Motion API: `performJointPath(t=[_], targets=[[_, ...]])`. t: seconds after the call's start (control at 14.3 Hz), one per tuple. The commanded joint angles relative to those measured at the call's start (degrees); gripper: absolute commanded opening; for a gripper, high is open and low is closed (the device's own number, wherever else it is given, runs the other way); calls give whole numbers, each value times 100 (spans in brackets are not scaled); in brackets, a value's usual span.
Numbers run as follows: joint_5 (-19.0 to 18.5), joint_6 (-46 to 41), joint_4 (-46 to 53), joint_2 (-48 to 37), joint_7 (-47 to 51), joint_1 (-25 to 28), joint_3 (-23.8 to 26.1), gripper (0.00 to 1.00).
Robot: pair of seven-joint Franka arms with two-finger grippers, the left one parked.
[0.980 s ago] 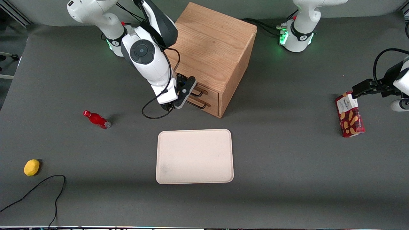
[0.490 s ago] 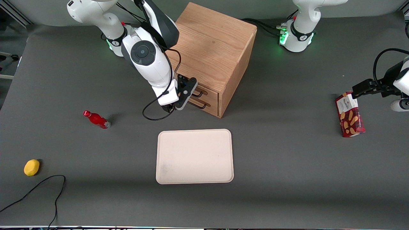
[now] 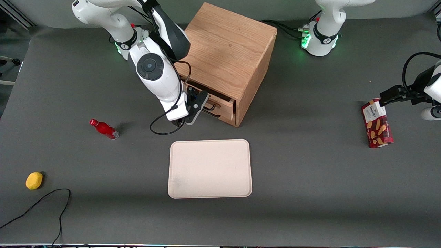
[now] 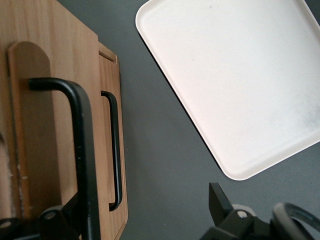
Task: Open upper drawer
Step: 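Pull the upper drawer outward from the cabinet with the right gripper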
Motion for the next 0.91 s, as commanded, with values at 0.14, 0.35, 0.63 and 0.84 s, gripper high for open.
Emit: performJointPath(t=[0.14,0.35,0.63,0.84], targets=[[-59,-29,187,82,-311,-149,22,100],[-68,-11,195,126,-329,-202,22,100],[-50,-11,441,293,-444,-263,22,100],[-50,-11,511,346,-583,-377,22,100]])
